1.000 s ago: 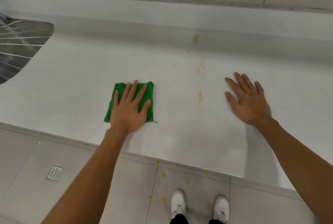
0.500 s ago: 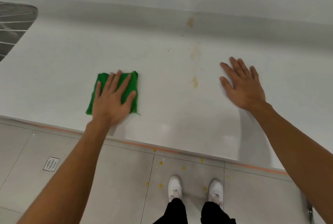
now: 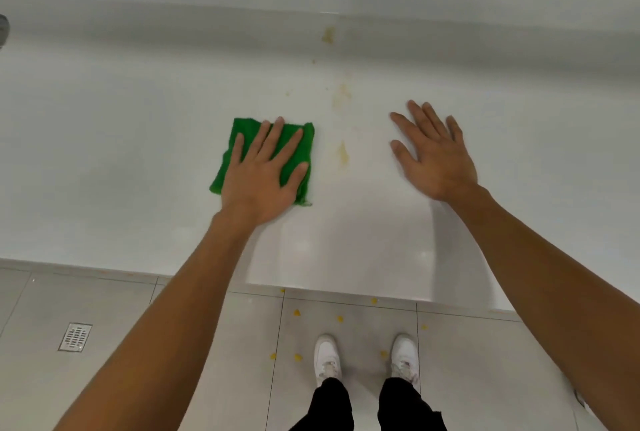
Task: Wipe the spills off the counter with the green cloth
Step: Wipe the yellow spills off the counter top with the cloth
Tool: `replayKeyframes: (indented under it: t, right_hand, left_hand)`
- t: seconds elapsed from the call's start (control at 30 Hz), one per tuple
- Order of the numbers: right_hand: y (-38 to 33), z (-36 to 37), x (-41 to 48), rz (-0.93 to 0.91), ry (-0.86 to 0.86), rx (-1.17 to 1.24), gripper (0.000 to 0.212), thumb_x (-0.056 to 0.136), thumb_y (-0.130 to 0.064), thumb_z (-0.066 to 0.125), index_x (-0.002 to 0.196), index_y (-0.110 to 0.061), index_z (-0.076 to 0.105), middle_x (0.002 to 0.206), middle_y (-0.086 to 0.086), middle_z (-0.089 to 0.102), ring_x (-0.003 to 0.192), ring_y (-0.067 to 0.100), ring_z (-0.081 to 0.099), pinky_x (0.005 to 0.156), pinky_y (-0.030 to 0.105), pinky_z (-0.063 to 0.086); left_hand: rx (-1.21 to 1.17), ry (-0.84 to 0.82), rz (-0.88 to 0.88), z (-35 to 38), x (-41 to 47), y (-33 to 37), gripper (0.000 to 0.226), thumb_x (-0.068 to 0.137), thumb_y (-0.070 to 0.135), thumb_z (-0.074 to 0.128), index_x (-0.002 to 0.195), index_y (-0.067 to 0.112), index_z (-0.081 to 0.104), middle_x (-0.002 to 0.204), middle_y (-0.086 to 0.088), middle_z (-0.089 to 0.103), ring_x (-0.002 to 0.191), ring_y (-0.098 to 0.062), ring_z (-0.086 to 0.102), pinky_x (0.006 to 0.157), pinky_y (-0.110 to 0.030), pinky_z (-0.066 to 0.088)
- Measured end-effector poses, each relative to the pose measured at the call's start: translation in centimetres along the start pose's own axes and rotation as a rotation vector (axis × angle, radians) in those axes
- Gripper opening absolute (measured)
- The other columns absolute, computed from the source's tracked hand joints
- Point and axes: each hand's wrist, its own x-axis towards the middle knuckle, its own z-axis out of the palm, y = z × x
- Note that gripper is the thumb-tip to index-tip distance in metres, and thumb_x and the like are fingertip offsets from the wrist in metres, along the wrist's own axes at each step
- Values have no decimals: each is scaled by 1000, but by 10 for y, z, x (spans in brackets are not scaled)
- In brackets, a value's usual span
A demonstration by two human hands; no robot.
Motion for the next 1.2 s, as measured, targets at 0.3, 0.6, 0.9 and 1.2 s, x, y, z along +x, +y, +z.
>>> replayKeyframes:
  t: [0.3,0.6,0.9,1.2]
  right_hand:
    - [1,1,1,1,3,-5,61,111,-60,18,169,-40,14,179,-10,1,165,11,-8,134,49,-2]
    - [4,3,2,-2,7,17,61,111,-60,19,169,-41,15,179,-11,0,164,9,-9,134,48,-3]
    - [7,2,4,-25,15,54,63,110,-55,17,170,-36,17,179,-11,2,164,8,-8,134,47,-4]
    - [18,-14,35,138,241,396,46,112,-21,47,157,-18,50,168,0,42,159,19,31,128,33,15]
  left_hand:
    - [-16,-53,-245,3,76,32,69,104,61,11,167,35,3,176,-1,-10,161,-26,-13,124,-68,-7]
    - [-3,8,80,16,3,41,65,106,64,12,166,40,12,176,6,-2,162,-16,-6,130,-53,-1]
    - [5,-64,-138,17,90,90,68,104,60,6,167,36,-1,175,-2,-15,160,-26,-18,123,-69,-10]
    - [13,18,97,22,0,61,65,108,61,16,167,36,8,176,4,-6,162,-18,-9,130,-55,1]
